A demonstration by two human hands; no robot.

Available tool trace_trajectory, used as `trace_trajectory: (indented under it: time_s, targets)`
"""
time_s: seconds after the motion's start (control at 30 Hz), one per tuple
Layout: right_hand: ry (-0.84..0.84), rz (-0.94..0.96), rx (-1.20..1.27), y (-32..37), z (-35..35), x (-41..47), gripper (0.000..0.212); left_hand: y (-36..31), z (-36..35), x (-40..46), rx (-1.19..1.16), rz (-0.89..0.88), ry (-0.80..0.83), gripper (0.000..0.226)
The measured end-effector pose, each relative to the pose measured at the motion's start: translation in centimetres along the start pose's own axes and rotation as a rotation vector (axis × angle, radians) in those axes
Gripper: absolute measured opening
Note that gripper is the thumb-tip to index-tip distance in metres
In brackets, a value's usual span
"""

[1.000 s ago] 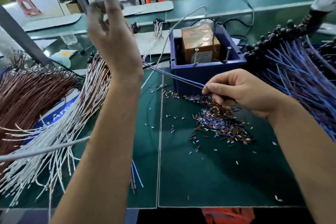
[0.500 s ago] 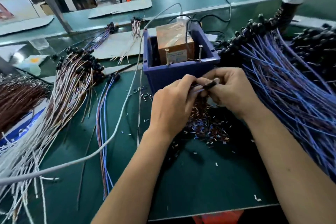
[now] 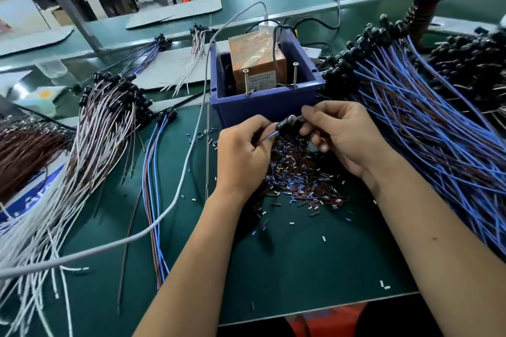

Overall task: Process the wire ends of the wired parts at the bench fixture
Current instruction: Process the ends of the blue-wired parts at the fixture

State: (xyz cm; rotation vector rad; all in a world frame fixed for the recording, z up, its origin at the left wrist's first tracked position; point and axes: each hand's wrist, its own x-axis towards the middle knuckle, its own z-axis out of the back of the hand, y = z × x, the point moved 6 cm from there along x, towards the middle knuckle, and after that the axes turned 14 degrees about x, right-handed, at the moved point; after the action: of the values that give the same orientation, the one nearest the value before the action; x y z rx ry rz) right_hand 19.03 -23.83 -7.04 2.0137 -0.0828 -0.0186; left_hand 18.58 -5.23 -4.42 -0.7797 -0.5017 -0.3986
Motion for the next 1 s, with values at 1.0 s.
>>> trace_trajectory:
  time_s: [1.0]
  targets:
    - [0.067,0.265,0.068,0.7,-3.0,-1.1,0.019,-0.4,3.4,-1.6,-0.095,0.164,-0.627,0.008]
